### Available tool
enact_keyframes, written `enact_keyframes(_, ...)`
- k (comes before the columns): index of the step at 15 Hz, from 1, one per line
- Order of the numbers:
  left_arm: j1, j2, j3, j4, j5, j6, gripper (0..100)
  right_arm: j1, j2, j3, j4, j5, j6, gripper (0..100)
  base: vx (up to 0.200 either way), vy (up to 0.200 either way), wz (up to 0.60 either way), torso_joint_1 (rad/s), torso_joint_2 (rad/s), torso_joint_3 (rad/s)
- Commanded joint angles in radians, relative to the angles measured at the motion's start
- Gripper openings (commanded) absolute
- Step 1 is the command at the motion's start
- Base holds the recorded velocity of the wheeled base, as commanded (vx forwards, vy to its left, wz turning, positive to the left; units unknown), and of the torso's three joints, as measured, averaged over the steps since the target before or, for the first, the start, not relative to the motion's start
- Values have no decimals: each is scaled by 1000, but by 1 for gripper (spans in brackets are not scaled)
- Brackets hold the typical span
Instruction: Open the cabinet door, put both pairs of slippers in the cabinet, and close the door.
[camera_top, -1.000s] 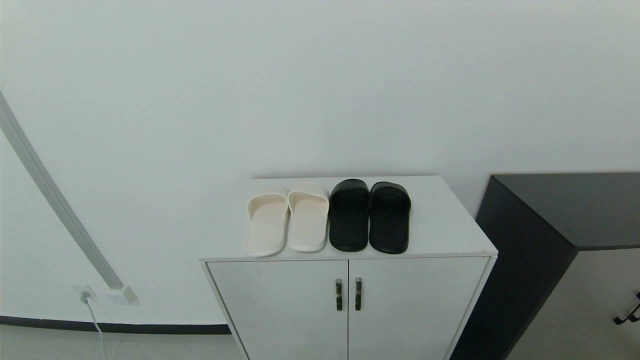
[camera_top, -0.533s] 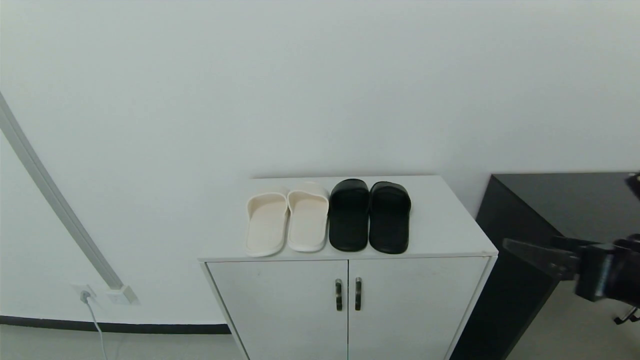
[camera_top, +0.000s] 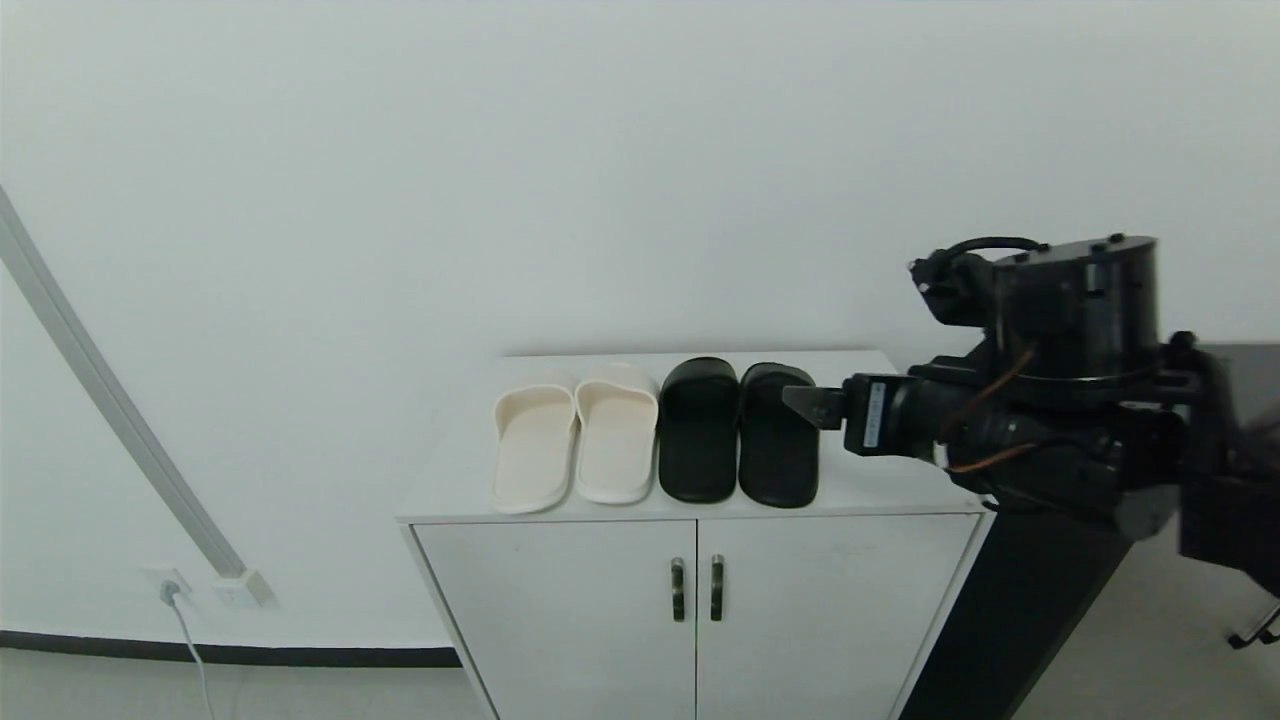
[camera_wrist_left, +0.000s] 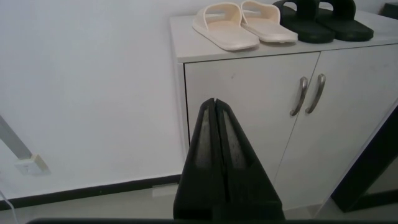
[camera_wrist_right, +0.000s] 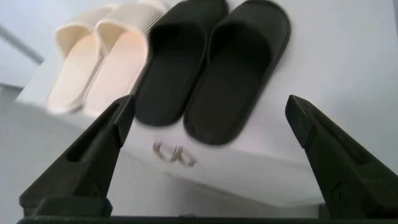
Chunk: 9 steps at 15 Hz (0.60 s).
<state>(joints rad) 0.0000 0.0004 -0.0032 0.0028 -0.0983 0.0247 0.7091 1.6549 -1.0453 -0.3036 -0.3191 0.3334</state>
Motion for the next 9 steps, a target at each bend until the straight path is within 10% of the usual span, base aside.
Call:
enact_keyframes(1,0,1,0,0,0,0,0,13,201,-151,0,-67,1,100,0,0,0,0,0,0)
enact_keyframes(9,0,1,0,0,0,1,0,-11,540,-496,11,-258,-2,100,0,0,0,0,0,0)
